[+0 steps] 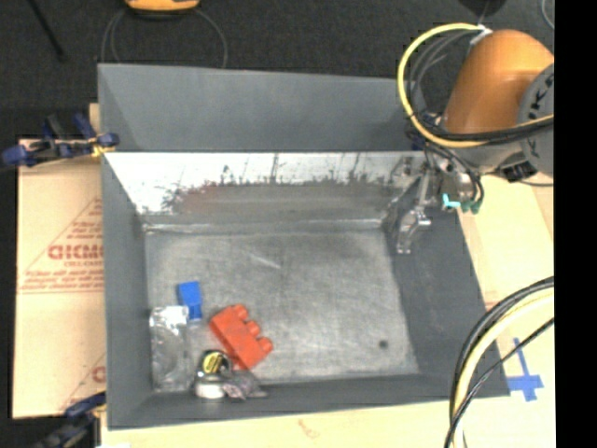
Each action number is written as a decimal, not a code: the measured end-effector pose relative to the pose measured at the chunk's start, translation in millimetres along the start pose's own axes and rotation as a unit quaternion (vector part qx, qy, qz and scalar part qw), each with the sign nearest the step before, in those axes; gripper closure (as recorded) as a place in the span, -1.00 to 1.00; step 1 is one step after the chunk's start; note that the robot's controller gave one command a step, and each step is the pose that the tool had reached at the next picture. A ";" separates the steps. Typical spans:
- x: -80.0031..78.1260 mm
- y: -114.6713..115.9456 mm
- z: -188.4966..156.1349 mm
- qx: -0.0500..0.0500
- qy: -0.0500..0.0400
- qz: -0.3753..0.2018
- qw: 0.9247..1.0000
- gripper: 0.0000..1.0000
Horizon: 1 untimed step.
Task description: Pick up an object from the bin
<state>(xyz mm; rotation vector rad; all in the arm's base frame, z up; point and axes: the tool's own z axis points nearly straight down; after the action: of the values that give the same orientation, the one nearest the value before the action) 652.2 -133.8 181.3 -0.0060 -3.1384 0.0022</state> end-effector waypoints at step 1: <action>28.5 108.4 108.5 -0.001 -0.006 0.020 1.000 -1.00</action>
Offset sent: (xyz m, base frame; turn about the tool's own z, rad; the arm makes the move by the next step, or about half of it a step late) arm -0.0311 0.1064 -0.1105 0.0425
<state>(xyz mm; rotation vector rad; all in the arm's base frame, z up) 623.8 -25.5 72.7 -0.0680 -3.1501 -0.0008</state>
